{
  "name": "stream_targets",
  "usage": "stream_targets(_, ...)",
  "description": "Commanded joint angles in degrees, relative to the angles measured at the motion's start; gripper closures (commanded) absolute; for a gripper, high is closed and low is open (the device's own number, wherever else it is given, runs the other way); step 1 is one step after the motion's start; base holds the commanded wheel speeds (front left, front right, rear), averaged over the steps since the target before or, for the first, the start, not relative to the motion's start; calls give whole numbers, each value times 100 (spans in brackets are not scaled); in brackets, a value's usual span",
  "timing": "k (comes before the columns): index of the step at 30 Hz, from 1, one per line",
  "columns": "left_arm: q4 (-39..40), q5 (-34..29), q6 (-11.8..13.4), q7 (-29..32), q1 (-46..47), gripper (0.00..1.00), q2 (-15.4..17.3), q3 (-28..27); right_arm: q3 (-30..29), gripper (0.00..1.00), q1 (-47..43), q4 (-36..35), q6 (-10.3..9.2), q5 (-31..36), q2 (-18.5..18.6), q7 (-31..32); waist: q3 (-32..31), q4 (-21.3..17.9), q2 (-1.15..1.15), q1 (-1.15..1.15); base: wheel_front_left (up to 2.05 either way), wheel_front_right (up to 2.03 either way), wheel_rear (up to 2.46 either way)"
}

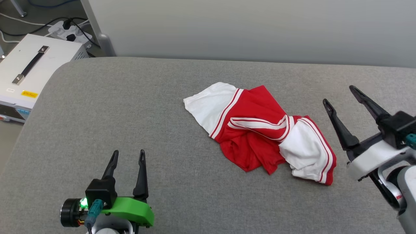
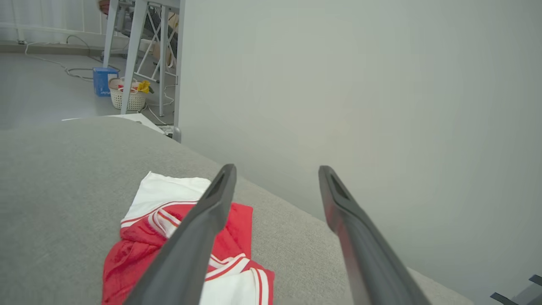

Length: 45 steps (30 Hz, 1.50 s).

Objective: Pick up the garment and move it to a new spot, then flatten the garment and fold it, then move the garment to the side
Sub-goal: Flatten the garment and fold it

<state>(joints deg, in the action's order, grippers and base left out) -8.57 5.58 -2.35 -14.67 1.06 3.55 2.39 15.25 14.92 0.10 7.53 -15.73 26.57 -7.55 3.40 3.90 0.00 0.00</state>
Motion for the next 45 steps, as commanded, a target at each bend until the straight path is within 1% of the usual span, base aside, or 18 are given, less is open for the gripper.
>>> stream_targets(1, -1, -17, -37, -33, 65, 0, -27, -30, 232, 0, 219, -7, -4, -219, 217, 291, 27, -4, 0, 0, 0, 0, 0)
stream_targets(4, 4, -21, -36, -33, 87, 0, -37, -61, 947, 0, 479, -75, -4, -800, 739, 1192, 87, -18, 0, 0, 0, 0, 0)
stream_targets(10, 18, -37, -48, -33, 206, 0, -52, -63, 2105, 0, 890, -258, -4, -1815, 1462, 2858, 255, 18, 0, 0, 0, 0, 0)
stream_targets(13, 30, -31, -58, -33, 288, 0, -57, -57, 2594, 0, 1101, -271, -4, -2176, 1688, 3499, 377, 58, 0, 0, 0, 0, 0)
stream_targets(16, 39, -23, -59, -33, 356, 0, -60, -44, 2968, 0, 1303, -183, -4, -2356, 1780, 3851, 506, 110, 0, 0, 0, 0, 0)
stream_targets(19, 49, -1, -51, -33, 433, 0, -63, -26, 3297, 0, 1517, 34, -4, -2398, 1779, 3970, 669, 181, 0, 0, 0, 0, 0)
stream_targets(22, 56, 35, -36, -33, 517, 0, -65, 21, 3582, 0, 1679, 354, -4, -2441, 1704, 3962, 833, 255, 0, 0, 0, 0, 0)
stream_targets(29, 52, 130, 46, -33, 684, 0, -66, 111, 4297, 0, 1898, 1491, -4, -2612, 1441, 3742, 1084, 358, 0, 0, 0, 0, 0)
stream_targets(33, 20, 157, 85, -33, 711, 0, -67, 123, 4619, 0, 1872, 1949, -4, -2834, 1336, 3520, 1079, 363, 0, 0, 0, 0, 0)
stream_targets(34, 15, 158, 94, -33, 702, 0, -67, 112, 4663, 53, 1878, 1995, -4, -2897, 1317, 3458, 1061, 347, 0, 0, 0, 0, 0)
stream_targets(35, 6, 158, 106, -33, 682, 0, -67, 90, 4703, 100, 1905, 2024, -4, -2943, 1299, 3336, 1028, 319, 0, 0, 0, 0, 0)
stream_targets(40, -38, 156, 112, -33, 585, 0, -67, 38, 4658, 100, 1988, 1967, -4, -3192, 1286, 2625, 805, 167, 0, 0, 0, 0, 0)
stream_targets(43, -41, 157, 104, -33, 528, 0, -67, 43, 4518, 100, 1948, 1720, -4, -3372, 1350, 2219, 668, 75, 0, 0, 0, 0, 0)
stream_targets(45, -36, 155, 107, -33, 498, 0, -67, 38, 4319, 100, 1846, 1481, -4, -3621, 1389, 1953, 596, 16, 0, 0, 0, 0, 0)
